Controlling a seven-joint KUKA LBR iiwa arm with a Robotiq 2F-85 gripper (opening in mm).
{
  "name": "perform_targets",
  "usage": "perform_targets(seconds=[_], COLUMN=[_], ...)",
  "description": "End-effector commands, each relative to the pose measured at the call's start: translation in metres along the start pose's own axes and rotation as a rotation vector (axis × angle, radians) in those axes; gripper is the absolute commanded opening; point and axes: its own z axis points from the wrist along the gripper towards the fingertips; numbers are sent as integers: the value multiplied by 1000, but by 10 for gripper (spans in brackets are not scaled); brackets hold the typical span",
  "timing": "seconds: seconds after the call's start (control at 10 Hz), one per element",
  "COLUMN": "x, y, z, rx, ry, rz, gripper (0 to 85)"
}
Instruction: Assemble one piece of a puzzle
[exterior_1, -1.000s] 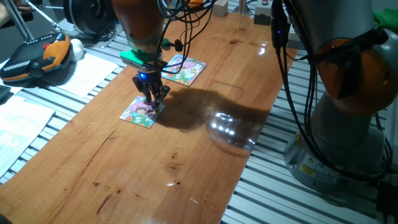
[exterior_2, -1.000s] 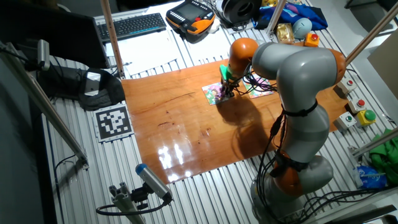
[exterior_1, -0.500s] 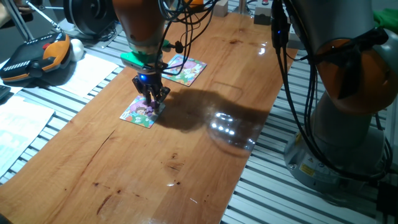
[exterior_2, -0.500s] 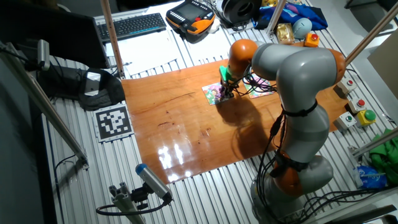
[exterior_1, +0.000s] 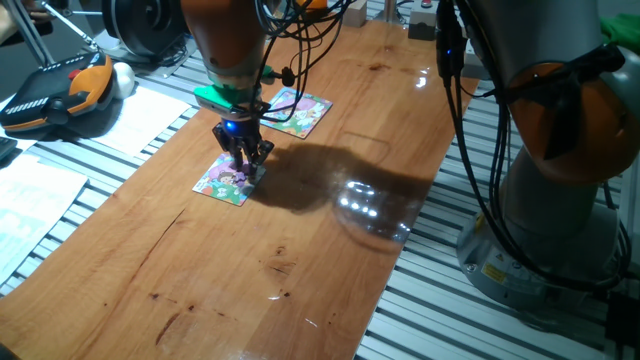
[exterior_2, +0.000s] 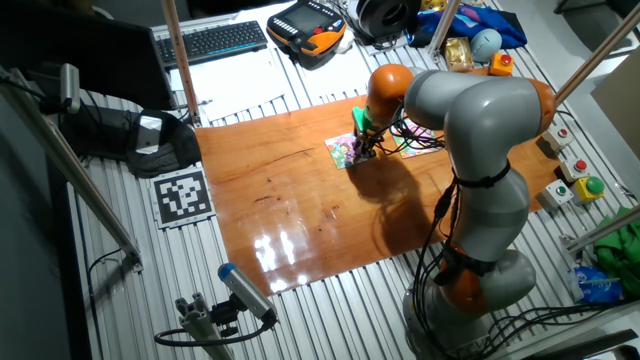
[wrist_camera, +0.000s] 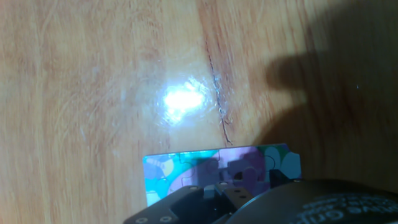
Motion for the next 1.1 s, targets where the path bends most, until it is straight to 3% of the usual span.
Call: perform_targets(seconds=[0.0,1.0], x=[0,3], y=[0,-1], z=[0,1], rx=[0,-6], ry=[0,-11], rz=[-6,-21], gripper=[0,0])
